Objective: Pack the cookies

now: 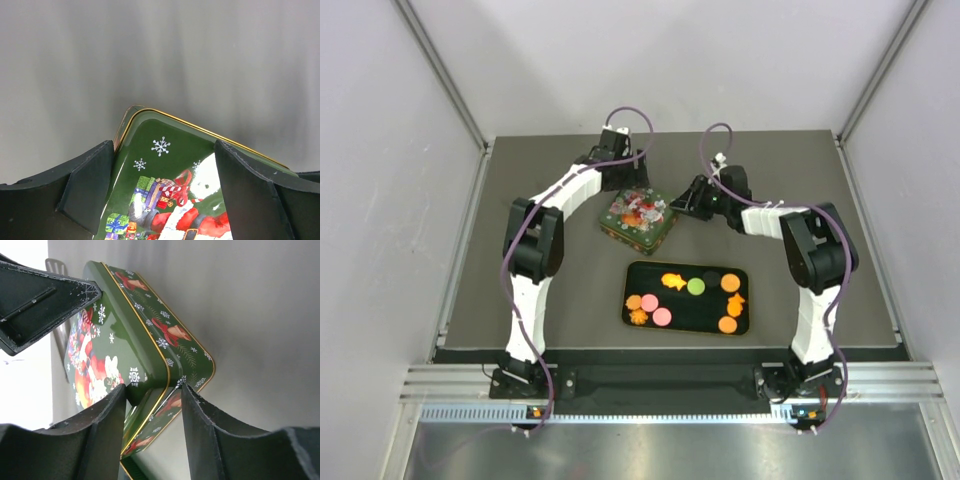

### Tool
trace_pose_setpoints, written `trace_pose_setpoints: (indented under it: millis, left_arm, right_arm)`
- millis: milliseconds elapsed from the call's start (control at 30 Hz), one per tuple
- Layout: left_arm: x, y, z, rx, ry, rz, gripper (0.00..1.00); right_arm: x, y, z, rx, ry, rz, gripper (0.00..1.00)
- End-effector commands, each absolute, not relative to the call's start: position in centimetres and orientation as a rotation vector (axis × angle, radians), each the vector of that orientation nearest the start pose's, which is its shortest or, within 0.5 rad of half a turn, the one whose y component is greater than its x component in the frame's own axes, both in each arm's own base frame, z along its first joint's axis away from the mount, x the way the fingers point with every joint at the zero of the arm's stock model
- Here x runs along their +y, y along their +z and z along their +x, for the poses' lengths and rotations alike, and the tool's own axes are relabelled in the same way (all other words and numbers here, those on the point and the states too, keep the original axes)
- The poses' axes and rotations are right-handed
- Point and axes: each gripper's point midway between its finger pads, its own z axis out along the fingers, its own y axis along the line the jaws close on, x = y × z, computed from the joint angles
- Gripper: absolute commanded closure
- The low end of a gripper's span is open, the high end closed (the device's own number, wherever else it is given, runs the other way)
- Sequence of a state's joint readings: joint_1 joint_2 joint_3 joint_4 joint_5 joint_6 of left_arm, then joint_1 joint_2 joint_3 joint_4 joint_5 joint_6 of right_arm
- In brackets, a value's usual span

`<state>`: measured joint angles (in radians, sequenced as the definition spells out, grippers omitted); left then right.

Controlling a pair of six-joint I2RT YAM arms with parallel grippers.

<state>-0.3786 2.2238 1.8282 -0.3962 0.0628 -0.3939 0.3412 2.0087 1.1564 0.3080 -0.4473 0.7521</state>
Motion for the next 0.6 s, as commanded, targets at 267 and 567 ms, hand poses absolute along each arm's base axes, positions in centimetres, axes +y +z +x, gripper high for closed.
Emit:
trace_pose_setpoints:
  millis: [267,567]
  left_arm:
    - [-24.5,1.5,45.4,2.71,-0.36,0.129,0.16]
    - [-24.2,2.4,46.3,2.69,-0.375,0.132,0.15]
  right_arm:
    - [23.2,5.0,43.0,2.447,0.677,0.121,0.59]
    - [22.1,11.2,46.0,2.358,0.545,0.08,0.53]
